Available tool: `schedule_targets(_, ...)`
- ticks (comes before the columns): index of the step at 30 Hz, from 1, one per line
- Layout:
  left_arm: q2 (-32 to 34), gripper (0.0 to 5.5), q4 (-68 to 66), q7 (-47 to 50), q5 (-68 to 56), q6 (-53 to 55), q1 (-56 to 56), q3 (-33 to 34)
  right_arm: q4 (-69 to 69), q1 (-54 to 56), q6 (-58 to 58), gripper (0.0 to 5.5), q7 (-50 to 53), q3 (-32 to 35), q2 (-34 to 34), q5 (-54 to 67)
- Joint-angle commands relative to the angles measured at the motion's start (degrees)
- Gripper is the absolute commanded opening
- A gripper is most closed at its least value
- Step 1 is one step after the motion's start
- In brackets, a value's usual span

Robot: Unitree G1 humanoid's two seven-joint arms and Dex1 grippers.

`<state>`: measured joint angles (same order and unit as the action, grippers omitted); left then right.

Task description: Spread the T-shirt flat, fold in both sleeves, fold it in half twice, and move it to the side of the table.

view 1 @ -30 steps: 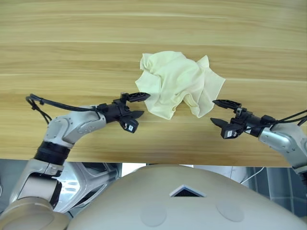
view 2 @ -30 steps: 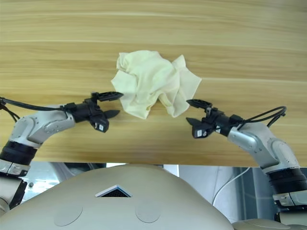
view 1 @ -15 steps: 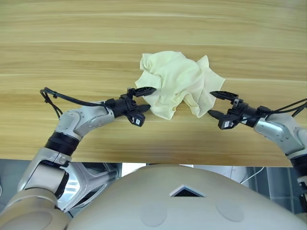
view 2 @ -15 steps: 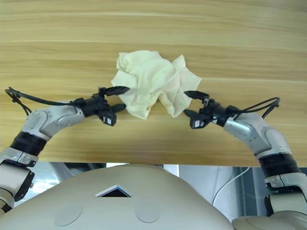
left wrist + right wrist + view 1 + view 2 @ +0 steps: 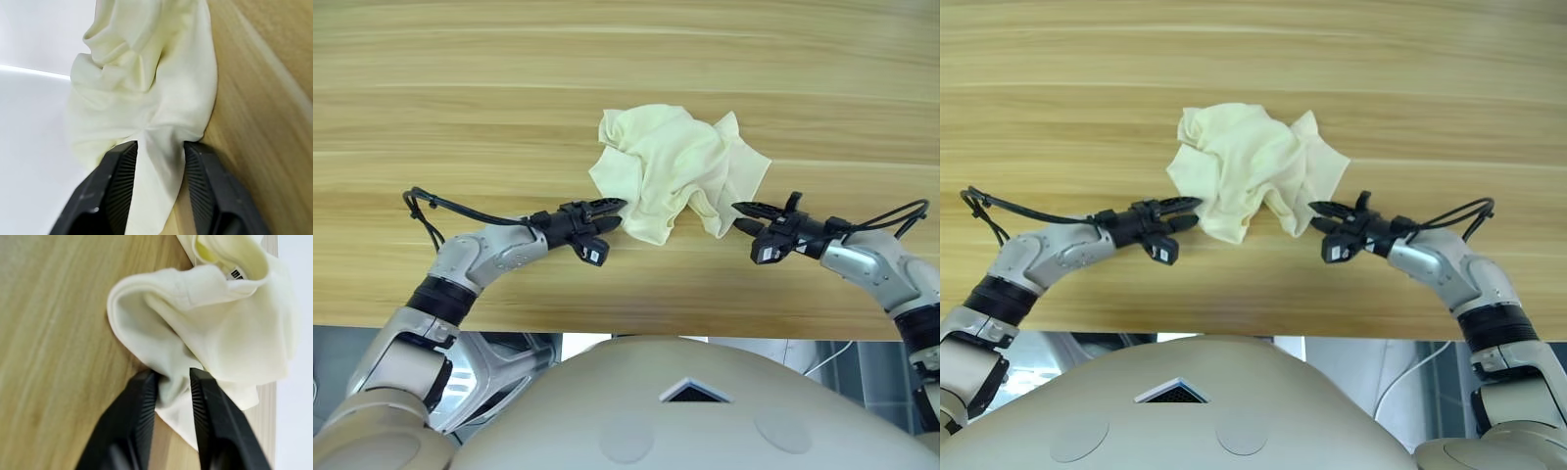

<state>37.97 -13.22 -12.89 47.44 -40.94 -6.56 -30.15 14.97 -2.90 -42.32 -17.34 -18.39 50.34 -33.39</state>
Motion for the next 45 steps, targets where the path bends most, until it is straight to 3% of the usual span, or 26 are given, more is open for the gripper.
schedule_targets(1,-0.82,1.24,-5.69,-1.44,2.26,1.7,0.24,-2.87,1.66,-0.93,1.3,0.45,0.11,0.07,0.1,-1.51)
schedule_targets(4,-1.17,0.93,-7.37,-0.71,2.2,1.78,-0.49,-3.48,2.3,-0.91,1.14,0.0,0.71,0.02,0.13,-1.36)
schedule_targets(14,-1.25,0.03,-9.49,0.85,1.54,0.85,-1.66,-4.15,4.1,-0.38,0.53,0.0,2.67,-0.69,-0.85,-2.04)
schedule_targets(19,0.18,0.03,-7.68,2.69,-1.21,0.51,0.23,-1.64,4.64,0.9,-0.38,0.0,3.26,-0.95,-1.23,-2.06)
schedule_targets(26,3.1,0.03,-3.06,2.57,-23.44,-3.93,9.07,8.88,0.58,-4.58,-5.11,0.0,1.84,1.1,-0.41,8.06)
schedule_targets(30,5.72,0.03,2.47,-4.74,-35.55,-5.16,17.74,8.23,-4.23,-13.51,-6.6,0.0,-0.78,0.81,0.62,16.55)
schedule_targets(34,9.25,0.03,7.21,-12.25,-50.11,-4.43,26.78,9.65,-12.28,-23.36,-4.63,0.0,-6.02,3.07,3.22,36.62)
schedule_targets(38,4.59,0.03,-9.74,-26.35,-69.22,-3.62,12.92,17.42,0.27,-7.49,-0.82,0.0,-19.97,7.25,-1.32,55.23)
schedule_targets(42,-5.87,0.03,-35.99,-30.82,-67.0,1.01,-16.56,20.71,26.06,23.62,4.51,0.0,-26.18,6.88,-12.85,50.49)
schedule_targets(43,-8.03,0.03,-42.2,-26.88,-64.33,2.86,-24.43,20.89,34.01,32.36,6.11,0.0,-21.63,6.78,-15.82,46.88)
schedule_targets(45,-11.68,0.03,-52.8,-11.35,-58.62,7.09,-41.62,21.32,47.74,51.48,10.73,0.0,0.91,6.44,-20.6,38.01)
